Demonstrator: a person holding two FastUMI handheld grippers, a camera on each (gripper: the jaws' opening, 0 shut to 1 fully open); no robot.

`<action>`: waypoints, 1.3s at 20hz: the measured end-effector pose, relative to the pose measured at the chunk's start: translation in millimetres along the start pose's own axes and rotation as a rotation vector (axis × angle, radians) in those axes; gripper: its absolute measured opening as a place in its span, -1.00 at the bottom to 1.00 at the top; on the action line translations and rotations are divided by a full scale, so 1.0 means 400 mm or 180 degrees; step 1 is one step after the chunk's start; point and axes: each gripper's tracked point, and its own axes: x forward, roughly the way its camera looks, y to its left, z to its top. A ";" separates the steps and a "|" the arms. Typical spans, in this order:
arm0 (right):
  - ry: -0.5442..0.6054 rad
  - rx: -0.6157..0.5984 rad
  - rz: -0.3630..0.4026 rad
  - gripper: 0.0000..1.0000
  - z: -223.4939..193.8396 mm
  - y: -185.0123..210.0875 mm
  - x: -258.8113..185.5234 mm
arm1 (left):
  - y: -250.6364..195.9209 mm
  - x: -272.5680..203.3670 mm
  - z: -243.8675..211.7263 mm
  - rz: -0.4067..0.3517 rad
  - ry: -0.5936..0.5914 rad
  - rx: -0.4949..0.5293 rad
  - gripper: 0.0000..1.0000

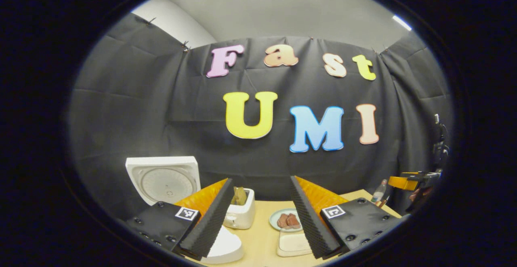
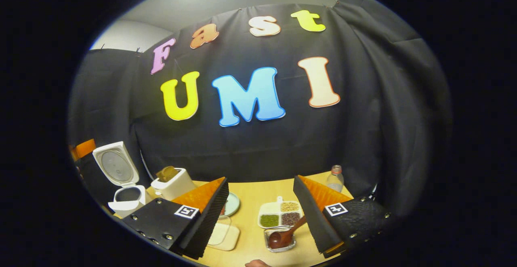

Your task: Close the left gripper, press the button to open the rice cooker; take a wooden spoon from the chopstick holder with the right hand, scoop a spoonful of rice and pour it into the rice cooker, then put the wooden spoon back into the chopstick holder.

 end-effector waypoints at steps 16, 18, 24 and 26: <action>-0.0020 -0.0077 0.0066 0.95 0.034 0.194 -0.018 | 0.626 0.368 0.127 0.0635 -0.0014 0.0037 0.86; -0.0016 -0.0083 -0.0007 0.95 0.038 0.184 -0.027 | 0.690 0.403 0.095 0.0730 0.0035 -0.0021 0.86; -0.0012 -0.0098 -0.0172 0.95 0.047 0.155 -0.059 | 0.799 0.503 -0.026 0.1025 0.0269 -0.0152 0.94; -0.0002 -0.0079 -0.0165 0.95 0.046 0.153 -0.060 | 0.806 0.521 -0.075 0.1068 0.0383 -0.0225 0.93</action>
